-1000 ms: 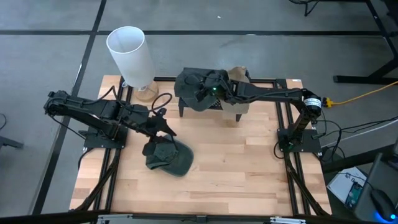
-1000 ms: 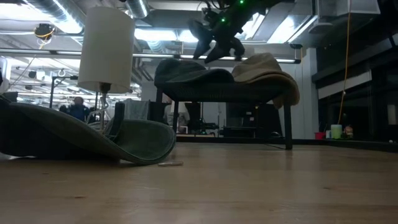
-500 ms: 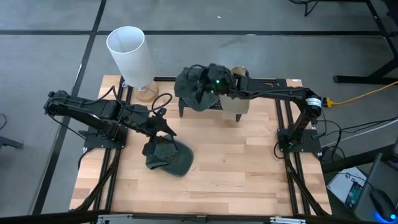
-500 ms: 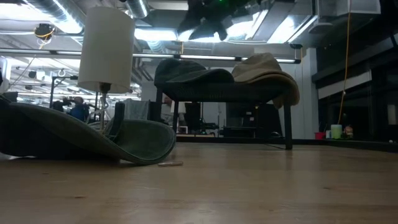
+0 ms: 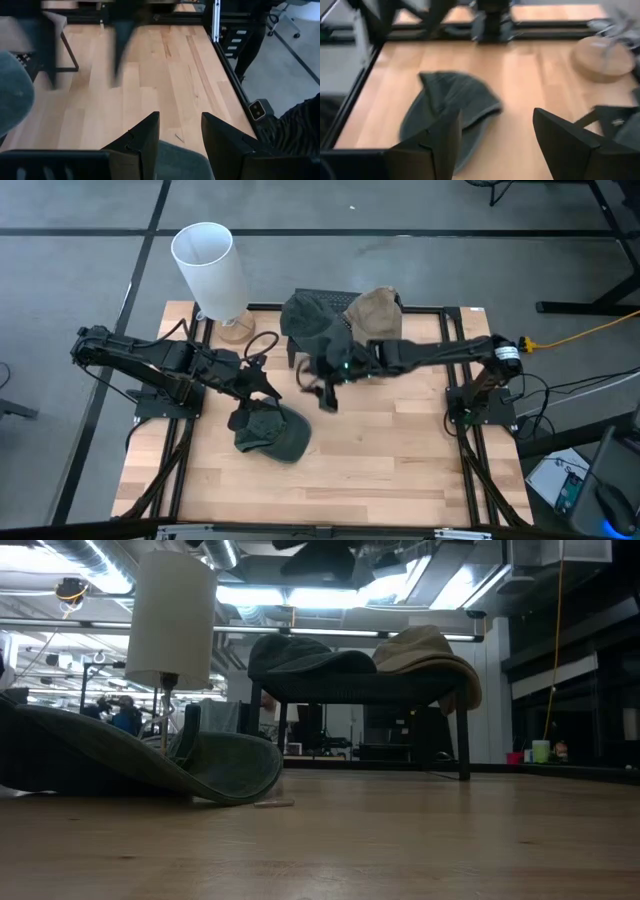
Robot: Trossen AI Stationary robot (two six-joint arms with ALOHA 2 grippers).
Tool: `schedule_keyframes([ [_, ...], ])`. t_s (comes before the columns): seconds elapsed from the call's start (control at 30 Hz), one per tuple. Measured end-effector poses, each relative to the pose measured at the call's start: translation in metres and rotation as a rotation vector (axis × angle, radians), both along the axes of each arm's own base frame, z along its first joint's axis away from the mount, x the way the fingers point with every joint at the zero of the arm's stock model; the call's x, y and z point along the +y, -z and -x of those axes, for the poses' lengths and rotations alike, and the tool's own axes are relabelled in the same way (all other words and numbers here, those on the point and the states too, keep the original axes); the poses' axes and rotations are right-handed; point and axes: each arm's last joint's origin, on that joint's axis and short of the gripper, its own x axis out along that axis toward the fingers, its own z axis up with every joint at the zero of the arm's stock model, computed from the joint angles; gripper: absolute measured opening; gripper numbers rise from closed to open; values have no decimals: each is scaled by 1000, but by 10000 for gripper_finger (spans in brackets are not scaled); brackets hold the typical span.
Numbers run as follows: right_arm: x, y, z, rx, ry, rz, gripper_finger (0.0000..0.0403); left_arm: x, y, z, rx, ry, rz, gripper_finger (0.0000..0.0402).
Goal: Pick & Place hat
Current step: Put the black cap on the shelf
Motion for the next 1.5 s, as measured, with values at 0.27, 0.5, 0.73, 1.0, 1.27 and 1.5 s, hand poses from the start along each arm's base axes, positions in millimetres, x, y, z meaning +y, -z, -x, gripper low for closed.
schedule_keyframes([
  [0.27, 54, 4, 7, 44, -261, 89, 243, -6, 10, 9, 130, 36, -24, 139],
  [0.5, 80, 30, 7, -35, -395, 79, 243, -24, 19, 15, 166, 60, -79, 139],
  [0.73, 91, 70, 9, -167, -336, 41, 243, -52, 44, 26, 223, 134, -116, 139],
  [1.0, 98, 79, 13, -196, -250, 29, 243, -96, 50, 47, 170, 252, -161, 139],
  [1.27, 99, 81, 11, -197, -237, 26, 243, -135, 82, 50, 214, 269, -380, 139],
  [1.5, 104, 86, 9, -196, -225, -19, 243, -150, 122, 32, 311, 197, -543, 139],
])
